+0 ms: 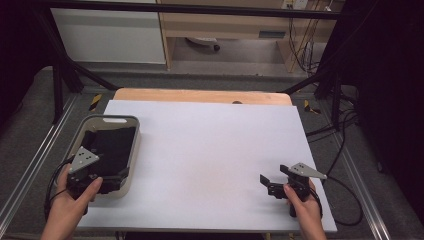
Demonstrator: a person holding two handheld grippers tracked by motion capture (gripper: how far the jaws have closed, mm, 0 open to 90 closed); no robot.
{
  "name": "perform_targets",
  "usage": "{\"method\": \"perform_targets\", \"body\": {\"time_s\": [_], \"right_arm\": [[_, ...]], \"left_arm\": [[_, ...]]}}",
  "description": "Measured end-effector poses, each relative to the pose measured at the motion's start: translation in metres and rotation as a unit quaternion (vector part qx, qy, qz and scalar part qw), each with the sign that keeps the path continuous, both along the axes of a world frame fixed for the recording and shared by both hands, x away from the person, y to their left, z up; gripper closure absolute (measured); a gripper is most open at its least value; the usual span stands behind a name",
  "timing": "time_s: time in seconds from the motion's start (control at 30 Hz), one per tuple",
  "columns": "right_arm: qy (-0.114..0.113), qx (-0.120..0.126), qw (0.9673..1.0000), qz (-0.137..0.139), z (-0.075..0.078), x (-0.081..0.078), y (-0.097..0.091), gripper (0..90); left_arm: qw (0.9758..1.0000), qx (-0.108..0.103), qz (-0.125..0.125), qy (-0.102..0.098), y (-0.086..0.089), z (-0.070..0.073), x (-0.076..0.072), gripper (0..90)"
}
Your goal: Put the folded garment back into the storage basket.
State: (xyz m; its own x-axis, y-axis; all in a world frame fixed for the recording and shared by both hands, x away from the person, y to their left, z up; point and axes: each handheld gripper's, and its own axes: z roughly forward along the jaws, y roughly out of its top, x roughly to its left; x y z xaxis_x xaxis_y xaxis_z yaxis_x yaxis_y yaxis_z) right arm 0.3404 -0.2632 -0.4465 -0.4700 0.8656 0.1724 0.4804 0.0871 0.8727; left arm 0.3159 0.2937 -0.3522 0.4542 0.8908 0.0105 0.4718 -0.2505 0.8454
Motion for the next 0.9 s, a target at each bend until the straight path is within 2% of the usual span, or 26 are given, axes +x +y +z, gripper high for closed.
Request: {"method": "perform_targets", "body": {"time_s": [0.6,0.9], "right_arm": [[0.002,-0.001,0.9998,0.019,-0.002,0.001,0.018,7.4],[0.0,-0.014,0.9994,0.03,-0.004,0.003,0.029,7.4]], "left_arm": [[1.0,-0.003,-0.003,0.002,-0.001,-0.002,0.001,5.7],[0.9999,-0.006,-0.01,-0.001,-0.002,-0.002,0.0,5.7]]}}
